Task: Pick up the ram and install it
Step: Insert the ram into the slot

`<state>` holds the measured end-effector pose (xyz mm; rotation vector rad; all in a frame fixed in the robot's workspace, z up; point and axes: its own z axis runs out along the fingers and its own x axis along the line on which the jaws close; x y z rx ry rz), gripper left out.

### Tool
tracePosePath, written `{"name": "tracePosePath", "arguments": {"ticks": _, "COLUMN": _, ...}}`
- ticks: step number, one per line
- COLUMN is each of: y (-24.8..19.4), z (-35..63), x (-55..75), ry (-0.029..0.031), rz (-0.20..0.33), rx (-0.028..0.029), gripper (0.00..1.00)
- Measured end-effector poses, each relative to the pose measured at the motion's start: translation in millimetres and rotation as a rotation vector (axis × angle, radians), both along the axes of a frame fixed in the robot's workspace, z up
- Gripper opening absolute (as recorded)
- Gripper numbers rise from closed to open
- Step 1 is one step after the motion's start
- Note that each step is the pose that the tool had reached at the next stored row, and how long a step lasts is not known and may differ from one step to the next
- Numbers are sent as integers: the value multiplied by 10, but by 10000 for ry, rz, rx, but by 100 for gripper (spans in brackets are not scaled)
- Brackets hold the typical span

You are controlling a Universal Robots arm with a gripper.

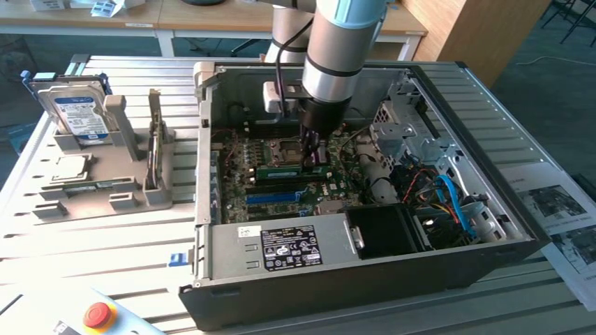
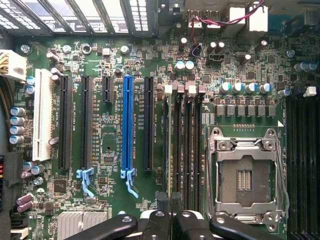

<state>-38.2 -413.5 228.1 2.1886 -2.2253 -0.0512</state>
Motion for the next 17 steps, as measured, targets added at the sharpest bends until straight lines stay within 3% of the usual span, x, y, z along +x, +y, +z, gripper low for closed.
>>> {"name": "tracePosePath", "arguments": {"ticks": 17, "y": 0, "z": -19, "x": 2, "ry": -2, "rz": 1, "rx": 1, "gripper": 12}}
